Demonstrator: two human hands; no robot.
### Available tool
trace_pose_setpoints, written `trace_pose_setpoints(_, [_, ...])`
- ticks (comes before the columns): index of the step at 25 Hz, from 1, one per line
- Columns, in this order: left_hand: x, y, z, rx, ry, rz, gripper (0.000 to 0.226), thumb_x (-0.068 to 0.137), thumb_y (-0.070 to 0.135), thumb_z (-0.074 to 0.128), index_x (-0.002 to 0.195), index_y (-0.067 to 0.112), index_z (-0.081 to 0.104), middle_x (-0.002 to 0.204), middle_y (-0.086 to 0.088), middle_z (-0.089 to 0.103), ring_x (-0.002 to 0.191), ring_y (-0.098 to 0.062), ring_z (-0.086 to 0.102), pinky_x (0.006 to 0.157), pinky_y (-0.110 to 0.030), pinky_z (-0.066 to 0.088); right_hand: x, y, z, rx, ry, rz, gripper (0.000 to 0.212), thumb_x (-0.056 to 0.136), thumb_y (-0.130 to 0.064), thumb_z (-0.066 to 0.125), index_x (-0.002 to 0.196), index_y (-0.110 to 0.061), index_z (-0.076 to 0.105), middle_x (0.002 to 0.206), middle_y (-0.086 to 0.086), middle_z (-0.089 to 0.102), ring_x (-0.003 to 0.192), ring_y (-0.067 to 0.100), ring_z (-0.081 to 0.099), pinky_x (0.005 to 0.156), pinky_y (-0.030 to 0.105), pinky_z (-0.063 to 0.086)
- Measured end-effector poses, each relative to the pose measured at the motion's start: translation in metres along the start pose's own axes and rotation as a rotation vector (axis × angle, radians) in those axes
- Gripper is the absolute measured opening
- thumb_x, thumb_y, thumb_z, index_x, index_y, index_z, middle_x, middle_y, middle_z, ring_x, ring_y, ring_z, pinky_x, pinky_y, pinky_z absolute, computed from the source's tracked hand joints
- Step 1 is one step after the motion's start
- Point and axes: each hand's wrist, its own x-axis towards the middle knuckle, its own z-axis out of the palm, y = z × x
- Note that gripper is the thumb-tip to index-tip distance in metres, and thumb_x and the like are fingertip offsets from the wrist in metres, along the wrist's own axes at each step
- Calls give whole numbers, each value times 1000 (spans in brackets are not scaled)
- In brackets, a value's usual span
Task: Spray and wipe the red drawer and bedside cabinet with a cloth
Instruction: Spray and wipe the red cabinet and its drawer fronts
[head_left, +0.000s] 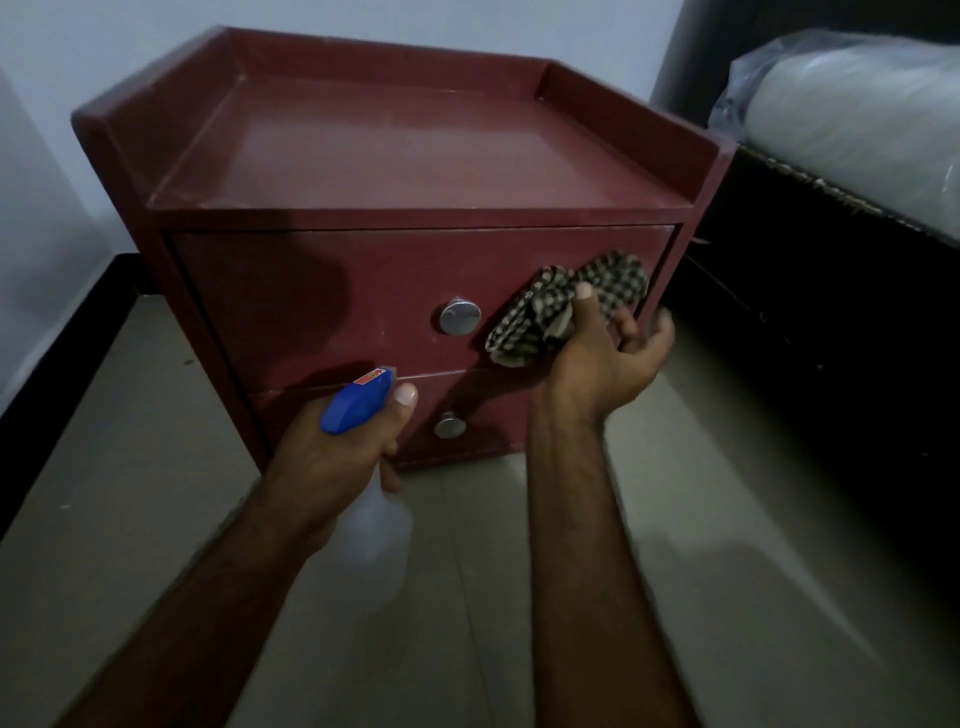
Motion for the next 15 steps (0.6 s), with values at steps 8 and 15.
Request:
trace_pose_setpoints(8, [-9,16,-8,-8,19,-7,73,68,75,75,101,10,71,67,-4,66,53,-26,65,65,-41,57,-25,14,-23,-438,-318,-226,93,77,-18,92,155,-15,41,121,-7,66,112,4,64,96,25,57])
trace_pose_setpoints(15, [-17,20,-28,-10,72,-8,43,79,63,72,105,28,73,68,1,67,56,-27,66,68,-42,56,-86,75,-41,-511,-344,-76,69,77,-25,92,135,-25,53,115,-2,65,105,16,65,91,44,59])
